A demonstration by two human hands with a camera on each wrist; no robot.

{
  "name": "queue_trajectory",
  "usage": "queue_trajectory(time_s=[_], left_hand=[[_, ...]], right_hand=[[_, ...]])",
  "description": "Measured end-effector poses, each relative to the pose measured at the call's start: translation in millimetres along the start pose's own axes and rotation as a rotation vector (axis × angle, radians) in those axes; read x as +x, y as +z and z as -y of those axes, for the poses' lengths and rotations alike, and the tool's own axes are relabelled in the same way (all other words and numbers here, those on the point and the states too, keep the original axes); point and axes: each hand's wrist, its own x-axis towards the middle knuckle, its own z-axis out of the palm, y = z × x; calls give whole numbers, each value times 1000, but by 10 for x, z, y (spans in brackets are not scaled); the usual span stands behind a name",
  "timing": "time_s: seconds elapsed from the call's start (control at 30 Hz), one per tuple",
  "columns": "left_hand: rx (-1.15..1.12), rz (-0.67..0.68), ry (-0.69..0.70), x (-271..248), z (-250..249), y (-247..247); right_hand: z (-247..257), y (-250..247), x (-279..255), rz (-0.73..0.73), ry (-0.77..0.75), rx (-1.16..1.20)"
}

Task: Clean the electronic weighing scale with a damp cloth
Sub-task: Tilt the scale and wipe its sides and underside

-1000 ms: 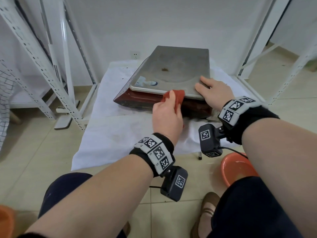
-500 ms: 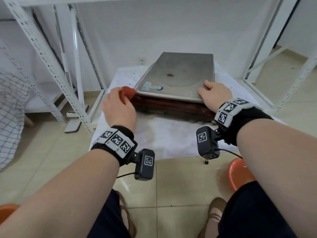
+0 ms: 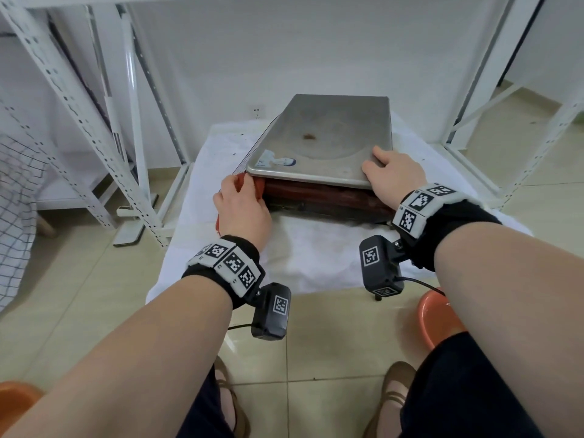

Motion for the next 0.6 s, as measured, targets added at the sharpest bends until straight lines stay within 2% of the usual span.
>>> queue_trajectory(time_s=[0.07,0.13,0.2,0.3,0.4,0.5,0.6], left_hand=[[-125,-48,-24,67,63,-5],[-291,-121,-115,160,106,-21],[-313,-149,-175,223,142,-9],[-273,-97,-120,219,86,67],[-194,-103,-49,102,82,127],[-212,-99,-25,22,67,160],[-309,-97,104,7,65,217]], right_hand=[[-12,9,-2,-2,-8,7],[-19,16,-3,-10,-10,19],[-30,32,6,-14,-9,26],[-51,63,33,-15,-13,18],[-66,84,47,-19,-13,1],[-74,108,57,-28,-19,-6],[-87,119,68,-29,-20,-4]])
